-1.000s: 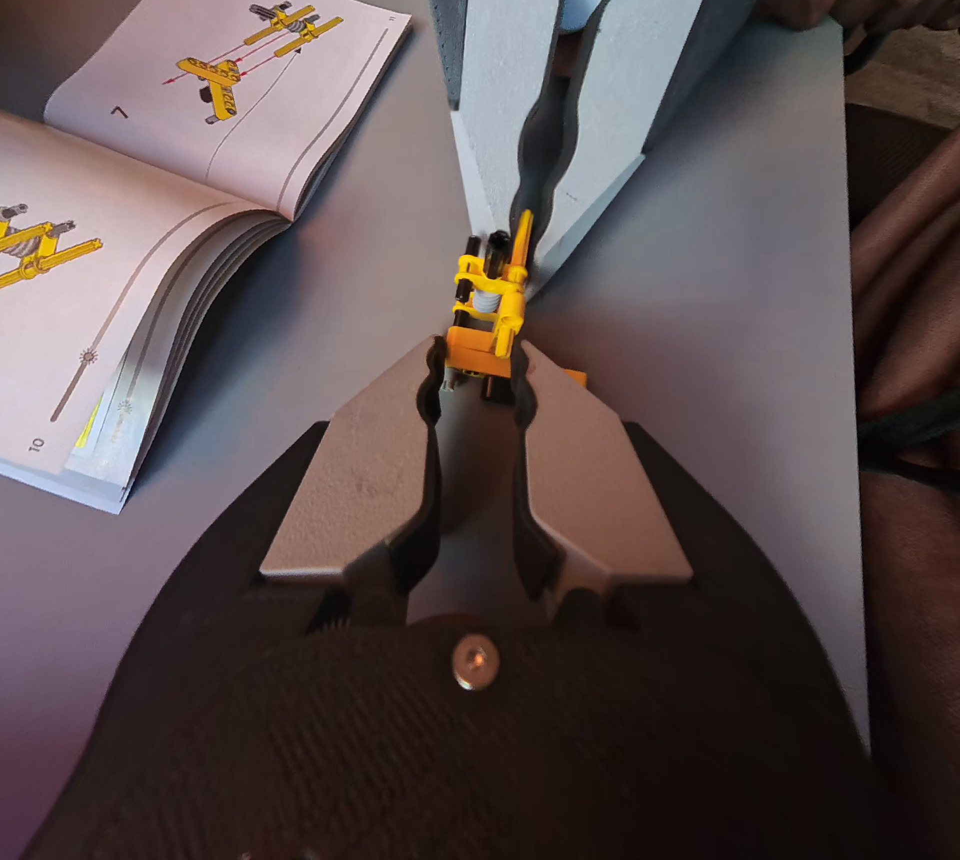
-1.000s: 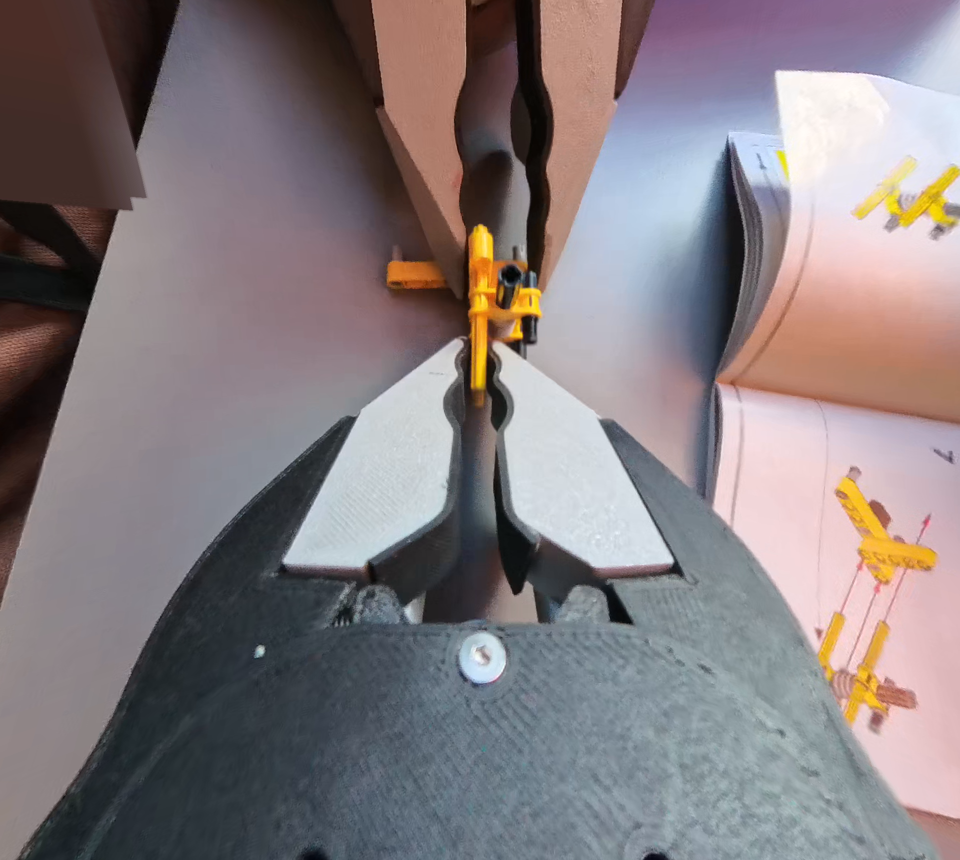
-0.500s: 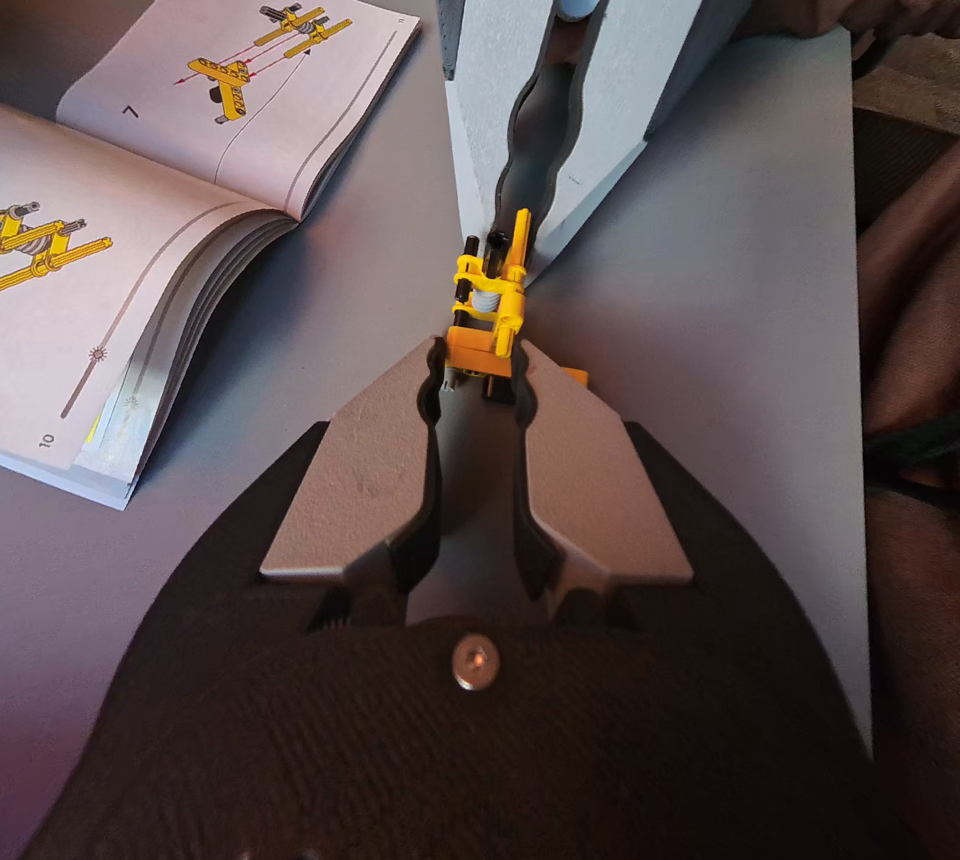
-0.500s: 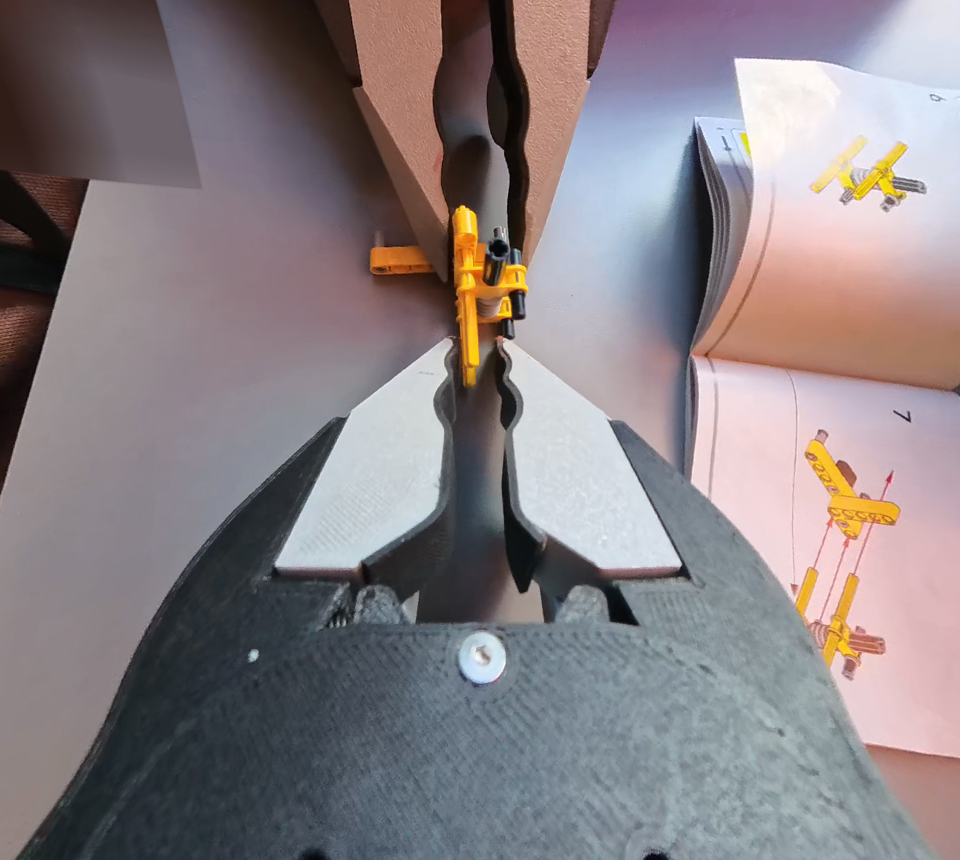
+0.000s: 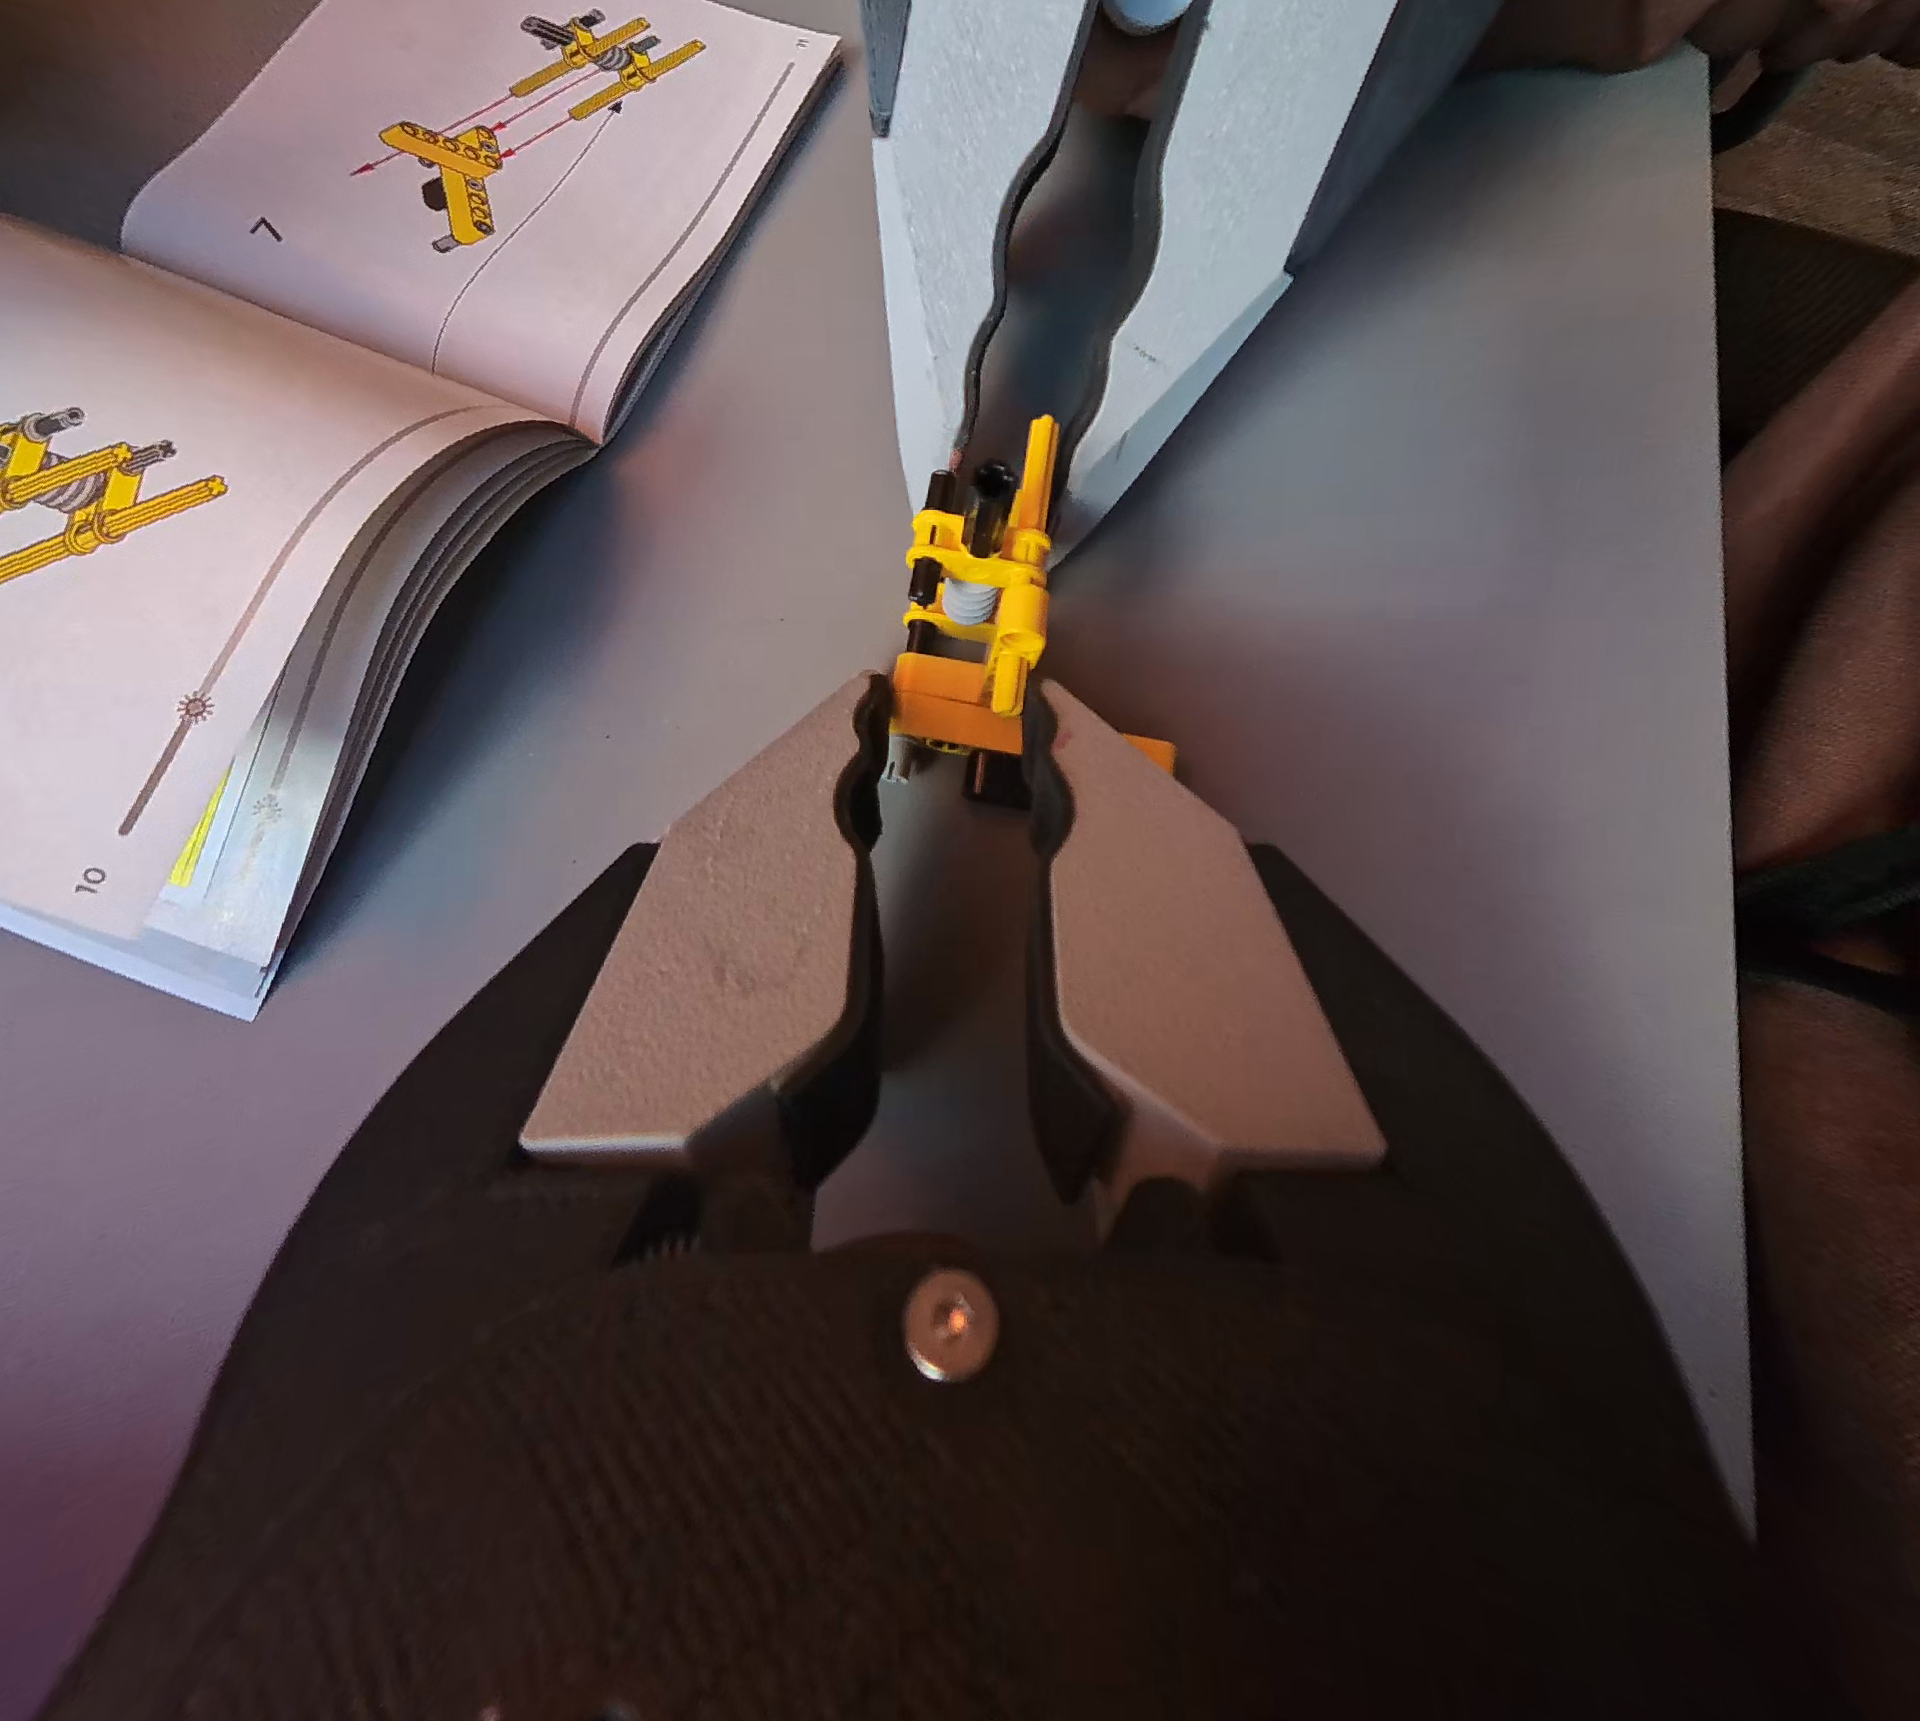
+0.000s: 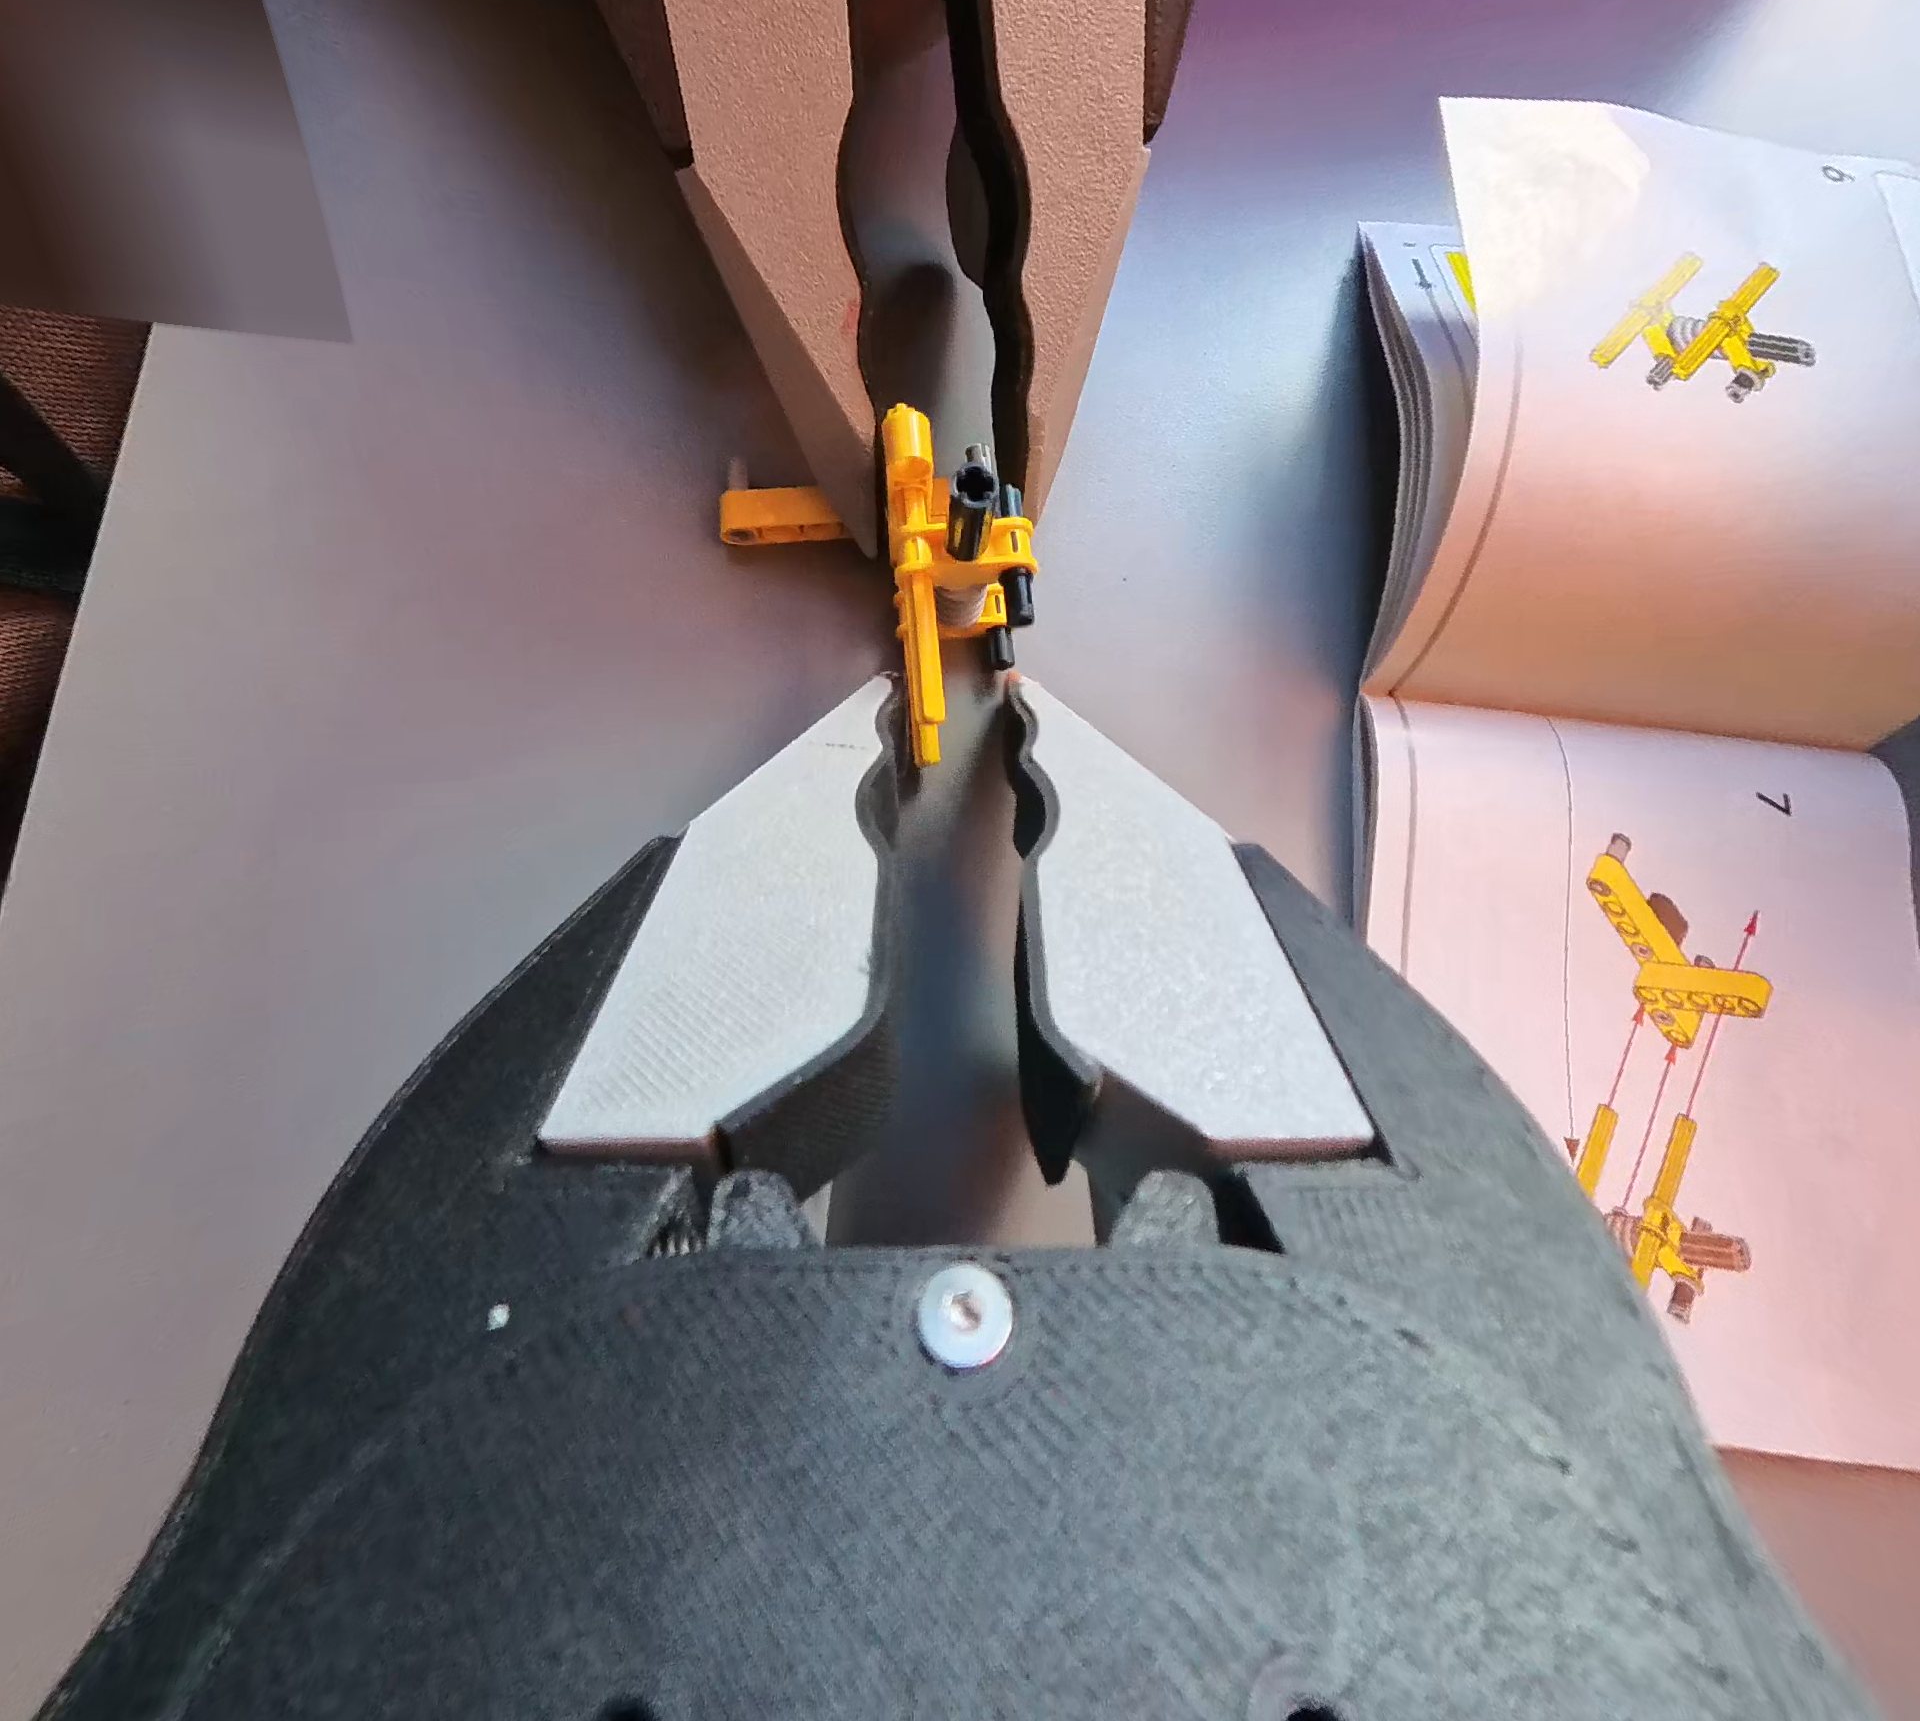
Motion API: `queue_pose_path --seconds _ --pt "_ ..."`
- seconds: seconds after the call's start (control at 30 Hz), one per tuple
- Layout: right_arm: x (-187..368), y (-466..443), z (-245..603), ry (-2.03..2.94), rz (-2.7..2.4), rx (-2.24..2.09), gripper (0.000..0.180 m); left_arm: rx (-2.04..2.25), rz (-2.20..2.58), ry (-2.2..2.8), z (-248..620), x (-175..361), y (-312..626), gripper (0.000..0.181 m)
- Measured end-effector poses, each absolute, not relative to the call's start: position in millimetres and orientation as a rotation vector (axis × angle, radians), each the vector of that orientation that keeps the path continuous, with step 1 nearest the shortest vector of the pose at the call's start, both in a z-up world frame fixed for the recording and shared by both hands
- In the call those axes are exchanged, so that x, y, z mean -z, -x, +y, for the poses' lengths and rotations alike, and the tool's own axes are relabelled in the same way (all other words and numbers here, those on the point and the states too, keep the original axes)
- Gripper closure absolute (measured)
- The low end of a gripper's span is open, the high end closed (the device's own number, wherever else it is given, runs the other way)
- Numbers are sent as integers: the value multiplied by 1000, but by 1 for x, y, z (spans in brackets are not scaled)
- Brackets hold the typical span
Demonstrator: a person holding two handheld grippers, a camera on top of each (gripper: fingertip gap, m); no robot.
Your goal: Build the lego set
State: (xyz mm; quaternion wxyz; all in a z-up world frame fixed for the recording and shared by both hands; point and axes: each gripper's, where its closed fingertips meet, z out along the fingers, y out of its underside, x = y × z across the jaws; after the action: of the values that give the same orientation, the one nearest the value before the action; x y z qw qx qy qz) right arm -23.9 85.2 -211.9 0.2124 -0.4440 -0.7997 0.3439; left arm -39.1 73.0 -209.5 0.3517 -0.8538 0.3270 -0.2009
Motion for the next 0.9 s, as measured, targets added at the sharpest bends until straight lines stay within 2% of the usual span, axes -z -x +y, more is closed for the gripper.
queue_pose_path --seconds 0.9 --pt "211 29 84 1264 -2218 -967 171 492 854 2204 73 209 40 159"
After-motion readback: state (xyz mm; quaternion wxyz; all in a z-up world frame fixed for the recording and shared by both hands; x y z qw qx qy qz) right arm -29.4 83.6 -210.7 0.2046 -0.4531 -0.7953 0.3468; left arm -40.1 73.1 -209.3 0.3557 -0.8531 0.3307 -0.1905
